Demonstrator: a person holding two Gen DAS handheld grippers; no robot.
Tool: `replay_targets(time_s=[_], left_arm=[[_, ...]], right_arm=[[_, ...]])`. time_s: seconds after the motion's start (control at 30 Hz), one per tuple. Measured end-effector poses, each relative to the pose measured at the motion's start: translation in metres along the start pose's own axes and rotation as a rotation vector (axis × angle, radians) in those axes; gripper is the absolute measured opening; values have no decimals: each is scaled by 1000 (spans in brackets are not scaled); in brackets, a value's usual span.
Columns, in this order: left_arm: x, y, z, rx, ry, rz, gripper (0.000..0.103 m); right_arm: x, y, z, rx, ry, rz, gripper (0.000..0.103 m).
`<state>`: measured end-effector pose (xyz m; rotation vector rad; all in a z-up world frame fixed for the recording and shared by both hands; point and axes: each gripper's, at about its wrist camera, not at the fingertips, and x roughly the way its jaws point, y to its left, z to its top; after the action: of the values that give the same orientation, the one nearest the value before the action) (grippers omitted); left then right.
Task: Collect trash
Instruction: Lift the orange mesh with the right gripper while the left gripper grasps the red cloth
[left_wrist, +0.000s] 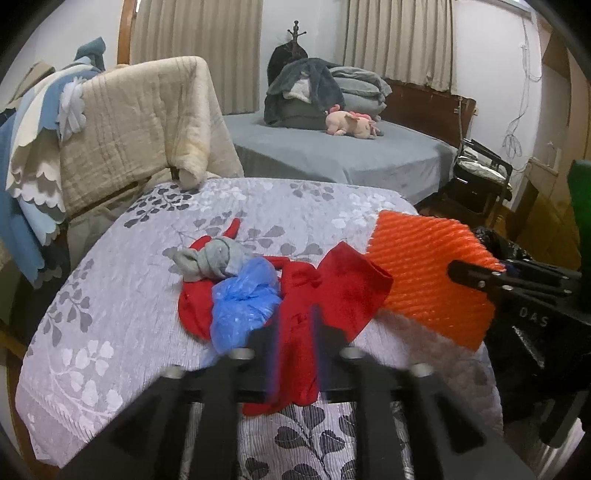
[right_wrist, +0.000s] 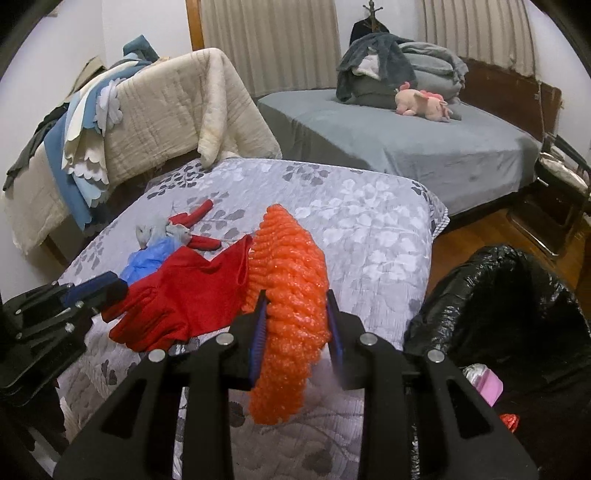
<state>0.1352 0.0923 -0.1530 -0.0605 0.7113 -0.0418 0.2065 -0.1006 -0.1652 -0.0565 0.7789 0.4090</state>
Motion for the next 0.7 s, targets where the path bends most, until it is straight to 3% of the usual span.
replay_targets(time_s=[0.03, 0.2, 0.27, 0.3, 0.33, 0.4, 0.7], left_arm=[[2, 0, 0, -2, 0, 7, 44], [16, 0, -5, 4, 35, 25, 44], [21, -2, -8, 15, 52, 30, 34], [22, -3, -10, 22, 58, 33, 20], [23, -5, -11, 29, 61, 37, 12], [20, -6, -12, 31, 56, 30, 5], [-6, -16, 3, 33, -13, -22, 5]], right_arm=[[1, -1, -1, 1, 2, -1, 28], [7, 0, -4, 9, 19, 0, 28], [10, 0, -5, 12, 25, 1, 28], [11, 0, -5, 13, 26, 1, 28], [11, -1, -5, 13, 28, 1, 28], [11, -1, -4, 14, 28, 0, 28], [-5, -6, 3, 17, -12, 0, 28]])
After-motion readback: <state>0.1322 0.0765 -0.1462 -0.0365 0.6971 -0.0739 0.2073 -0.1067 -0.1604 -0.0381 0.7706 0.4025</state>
